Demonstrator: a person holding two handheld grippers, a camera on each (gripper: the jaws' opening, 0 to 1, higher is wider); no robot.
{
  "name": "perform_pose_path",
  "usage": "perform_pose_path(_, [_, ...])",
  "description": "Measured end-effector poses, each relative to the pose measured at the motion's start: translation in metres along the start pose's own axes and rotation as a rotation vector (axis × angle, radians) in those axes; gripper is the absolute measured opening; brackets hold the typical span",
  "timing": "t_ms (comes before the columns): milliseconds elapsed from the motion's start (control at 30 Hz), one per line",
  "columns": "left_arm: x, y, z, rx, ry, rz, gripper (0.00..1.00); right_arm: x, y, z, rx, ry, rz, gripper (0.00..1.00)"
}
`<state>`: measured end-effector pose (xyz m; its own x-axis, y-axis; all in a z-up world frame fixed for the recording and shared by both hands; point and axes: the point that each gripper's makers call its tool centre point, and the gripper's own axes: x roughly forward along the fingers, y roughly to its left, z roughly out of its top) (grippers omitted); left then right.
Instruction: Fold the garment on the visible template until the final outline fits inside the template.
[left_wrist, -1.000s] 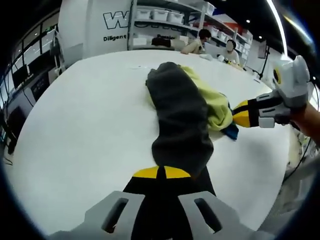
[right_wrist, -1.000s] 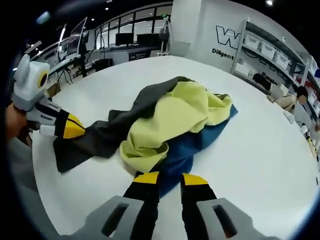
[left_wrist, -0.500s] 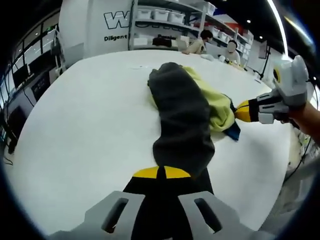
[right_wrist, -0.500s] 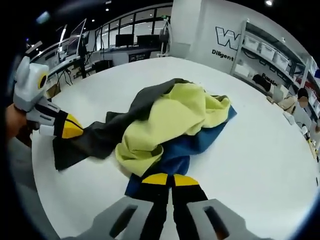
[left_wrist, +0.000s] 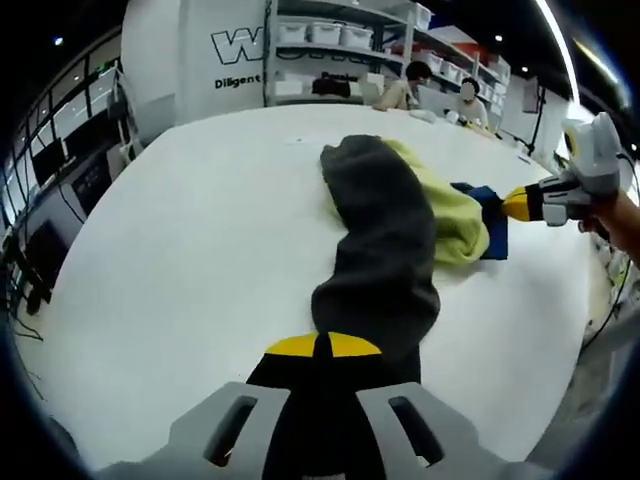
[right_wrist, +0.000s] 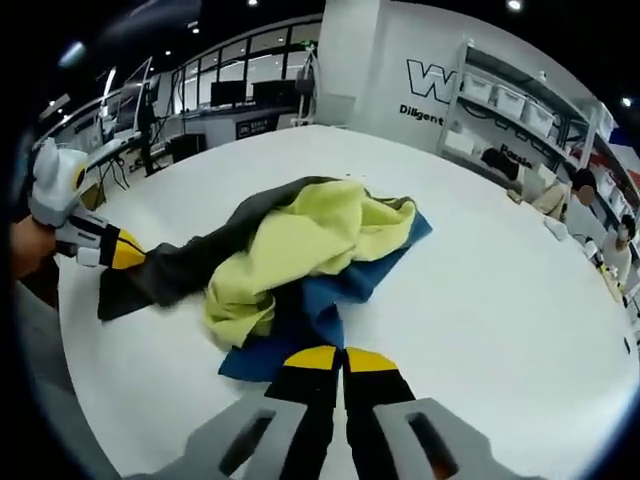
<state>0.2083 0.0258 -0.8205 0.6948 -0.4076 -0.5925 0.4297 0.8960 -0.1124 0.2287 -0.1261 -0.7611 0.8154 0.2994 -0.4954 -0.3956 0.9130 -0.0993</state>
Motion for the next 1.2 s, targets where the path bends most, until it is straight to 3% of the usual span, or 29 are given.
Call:
perform_pose_path(167, [0.004, 0.001, -0.004, -0.010, 0.025, -0.024, 0.00, 0.003, 0.001, -0.003, 0.001, 0.009, 0.006, 0.00])
perform_pose_path(500, [0.020, 0.017, -0.013, -0.011, 0.075, 0.004, 0.00, 0.009, -0.002, -0.010, 0.003, 0.023, 0.011, 0.00])
perform_pose_path(600, [0.030, 0.021, -0.023, -0.029, 0.119, 0.019, 0.00, 0.009, -0.007, -0.015, 0.018, 0.029, 0.001, 0.00])
perform_pose_path(867, [0.036, 0.017, -0.024, 0.032, 0.122, 0.018, 0.00, 0.010, -0.010, -0.021, 0.032, 0.038, -0.011, 0.00])
perform_pose_path(1000, [0.036, 0.020, -0.023, 0.006, 0.123, 0.021, 0.00, 0.010, -0.013, -0.025, 0.018, 0.056, -0.018, 0.00])
perform_pose_path(1133, [0.032, 0.026, -0.023, -0.009, 0.123, 0.026, 0.00, 0.028, -0.010, -0.031, -0.056, 0.117, 0.032, 0.00])
perform_pose_path(1167, [0.030, 0.033, -0.023, -0.017, 0.122, 0.034, 0.00, 0.047, 0.004, -0.046, -0.108, 0.191, 0.100, 0.00])
perform_pose_path(1200, [0.029, 0.036, -0.023, -0.018, 0.122, 0.039, 0.00, 0.055, 0.007, -0.050, -0.100, 0.205, 0.119, 0.00])
